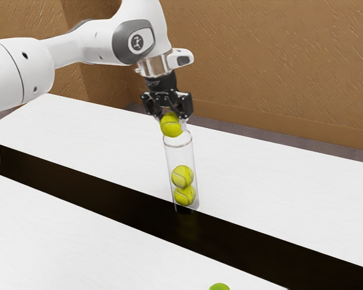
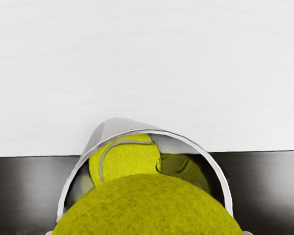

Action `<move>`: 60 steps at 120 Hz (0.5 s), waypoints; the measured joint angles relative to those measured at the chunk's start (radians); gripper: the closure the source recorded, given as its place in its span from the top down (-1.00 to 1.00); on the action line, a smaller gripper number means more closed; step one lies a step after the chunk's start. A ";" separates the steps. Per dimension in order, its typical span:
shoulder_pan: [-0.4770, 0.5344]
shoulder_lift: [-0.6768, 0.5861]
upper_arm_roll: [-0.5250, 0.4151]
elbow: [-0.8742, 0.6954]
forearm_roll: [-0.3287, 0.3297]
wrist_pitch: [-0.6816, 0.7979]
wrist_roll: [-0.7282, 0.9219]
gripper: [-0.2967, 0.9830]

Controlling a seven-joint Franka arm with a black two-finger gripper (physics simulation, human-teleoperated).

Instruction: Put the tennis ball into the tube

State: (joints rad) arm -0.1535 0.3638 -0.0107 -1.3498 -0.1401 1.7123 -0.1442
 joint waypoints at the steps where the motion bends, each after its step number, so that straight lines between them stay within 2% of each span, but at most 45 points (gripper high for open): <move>1: 0.000 0.000 0.000 0.000 0.000 0.000 -0.003 0.13; 21: 0.000 -0.008 -0.002 -0.006 -0.003 0.001 -0.052 0.35; 39: 0.000 -0.118 0.052 -0.077 -0.006 0.003 -0.087 0.44; 60: -0.001 -0.291 0.071 -0.159 0.134 -0.006 -0.114 0.50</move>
State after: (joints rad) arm -0.1543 0.0729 0.0604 -1.5092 -0.0057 1.7066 -0.2578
